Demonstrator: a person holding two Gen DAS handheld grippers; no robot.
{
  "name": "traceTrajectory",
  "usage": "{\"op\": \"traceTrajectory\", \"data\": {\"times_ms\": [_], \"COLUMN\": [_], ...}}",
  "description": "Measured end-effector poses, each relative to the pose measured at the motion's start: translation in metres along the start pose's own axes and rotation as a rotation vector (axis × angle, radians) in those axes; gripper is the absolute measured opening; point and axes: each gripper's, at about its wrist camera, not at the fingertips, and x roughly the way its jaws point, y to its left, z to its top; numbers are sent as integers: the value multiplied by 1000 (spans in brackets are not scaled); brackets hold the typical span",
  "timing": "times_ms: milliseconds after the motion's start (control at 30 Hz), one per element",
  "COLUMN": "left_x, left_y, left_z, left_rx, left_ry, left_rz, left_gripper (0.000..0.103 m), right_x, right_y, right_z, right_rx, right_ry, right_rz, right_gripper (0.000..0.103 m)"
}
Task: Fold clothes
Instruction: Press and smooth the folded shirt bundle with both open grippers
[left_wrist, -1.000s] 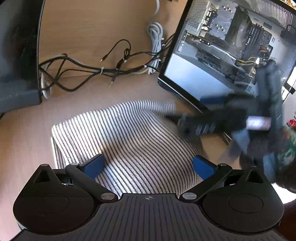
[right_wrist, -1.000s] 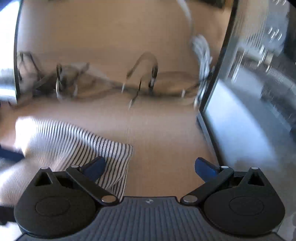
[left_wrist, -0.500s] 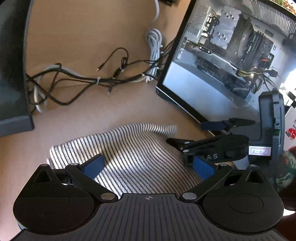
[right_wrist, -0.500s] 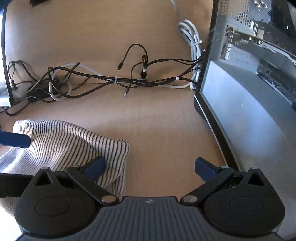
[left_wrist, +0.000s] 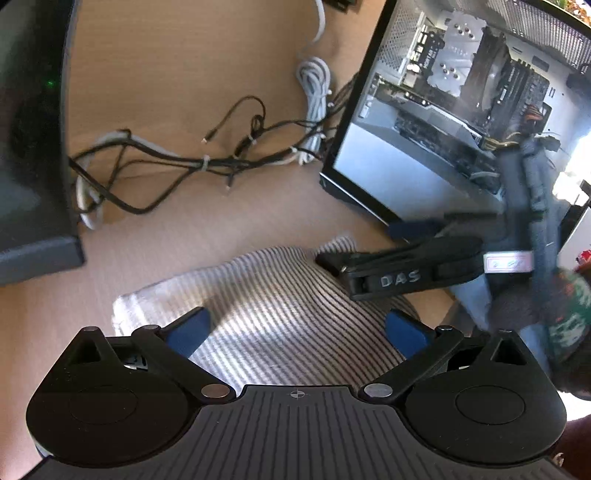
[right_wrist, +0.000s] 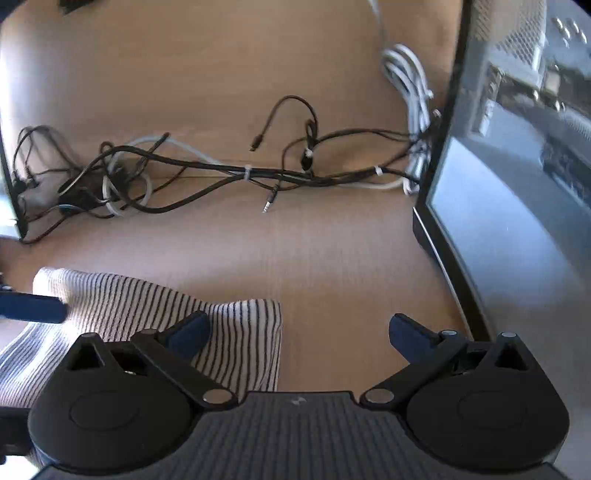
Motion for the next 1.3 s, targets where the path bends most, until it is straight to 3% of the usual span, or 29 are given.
{"op": "traceTrajectory", "data": {"times_ms": [233, 333, 500, 667, 1000, 1133, 1300], "left_x": [-36, -30, -15, -8, -26, -34, -33], "left_y": [0, 4, 11, 13, -2, -5, 2], "left_z": [-16, -30, -32, -32, -46, -51, -61], "left_rx": [-62, -91, -105, -134, -133, -122, -170], "left_ry": [-29, 8, 30, 35, 38, 38, 60], "left_rz": [9, 48, 93, 85, 122, 168, 172], "left_gripper": [103, 103, 103, 103, 103, 103, 103], "right_x": [-23, -45, -40, -34, -29, -53, -78], "right_y": [-6, -5, 1, 3, 2, -1, 0], "right_z": [-9, -21, -45, -49, -39, -36, -61], "right_rx": [19, 16, 9, -43, -100, -52, -45], "right_ry": [-35, -88, -35, -62, -73, -79, -104], "right_rz": [-8, -33, -60, -81, -80, -69, -22], "right_gripper": [103, 103, 103, 103, 103, 103, 103]}}
